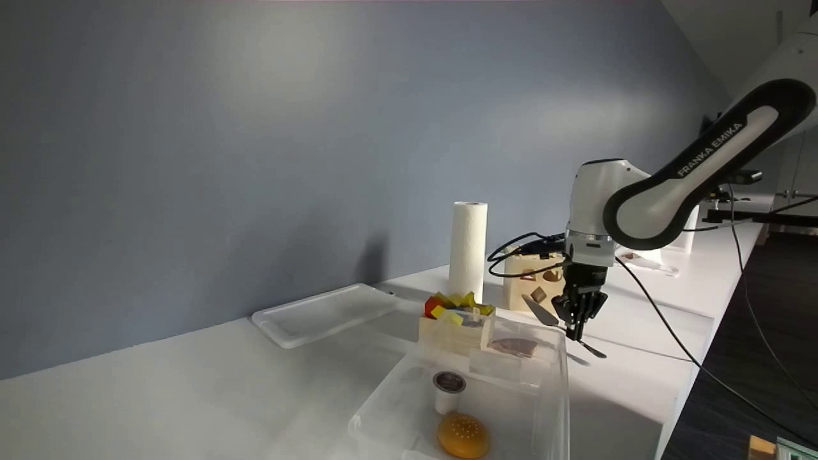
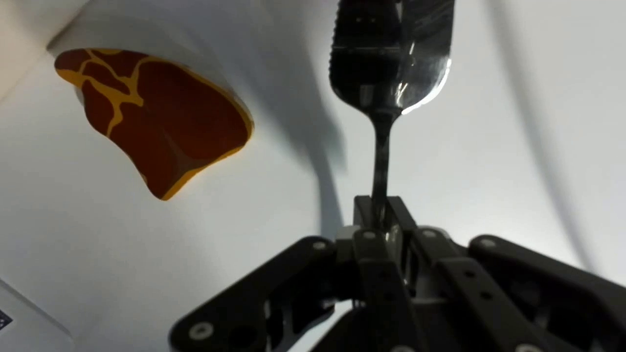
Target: Turn the kitchen utensil in the other direction
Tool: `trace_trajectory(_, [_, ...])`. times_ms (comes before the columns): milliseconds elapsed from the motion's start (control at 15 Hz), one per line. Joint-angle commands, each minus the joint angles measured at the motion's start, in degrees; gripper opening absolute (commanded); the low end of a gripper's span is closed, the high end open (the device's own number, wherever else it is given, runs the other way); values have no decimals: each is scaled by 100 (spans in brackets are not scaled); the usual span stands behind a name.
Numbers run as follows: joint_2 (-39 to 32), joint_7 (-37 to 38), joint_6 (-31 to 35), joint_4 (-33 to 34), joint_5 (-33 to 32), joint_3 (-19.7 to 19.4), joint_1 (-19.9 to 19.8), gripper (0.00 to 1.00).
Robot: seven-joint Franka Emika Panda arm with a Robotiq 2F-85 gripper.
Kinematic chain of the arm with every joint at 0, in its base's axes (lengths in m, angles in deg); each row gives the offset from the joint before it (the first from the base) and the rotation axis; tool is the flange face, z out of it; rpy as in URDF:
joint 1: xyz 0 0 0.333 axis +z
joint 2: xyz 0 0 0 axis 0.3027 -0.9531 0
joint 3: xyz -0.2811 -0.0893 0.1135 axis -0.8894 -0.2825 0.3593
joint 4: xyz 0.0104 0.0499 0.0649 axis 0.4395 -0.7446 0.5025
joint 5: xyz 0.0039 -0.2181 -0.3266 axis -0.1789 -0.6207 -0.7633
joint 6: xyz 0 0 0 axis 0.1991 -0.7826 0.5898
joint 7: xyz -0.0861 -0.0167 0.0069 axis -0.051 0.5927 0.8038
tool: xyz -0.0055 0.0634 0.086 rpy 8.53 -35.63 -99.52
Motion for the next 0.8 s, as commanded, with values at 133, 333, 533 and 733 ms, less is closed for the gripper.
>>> trace_trajectory(133, [-236, -214, 140, 0, -30, -317, 466, 2])
trace_trajectory(333, [-335, -195, 151, 0, -67, -423, 705, 2])
trace_trajectory(533, [-388, -151, 117, 0, -141, -462, 806, 2])
trace_trajectory(733, [-320, -114, -132, 0, -292, -677, 1061, 2])
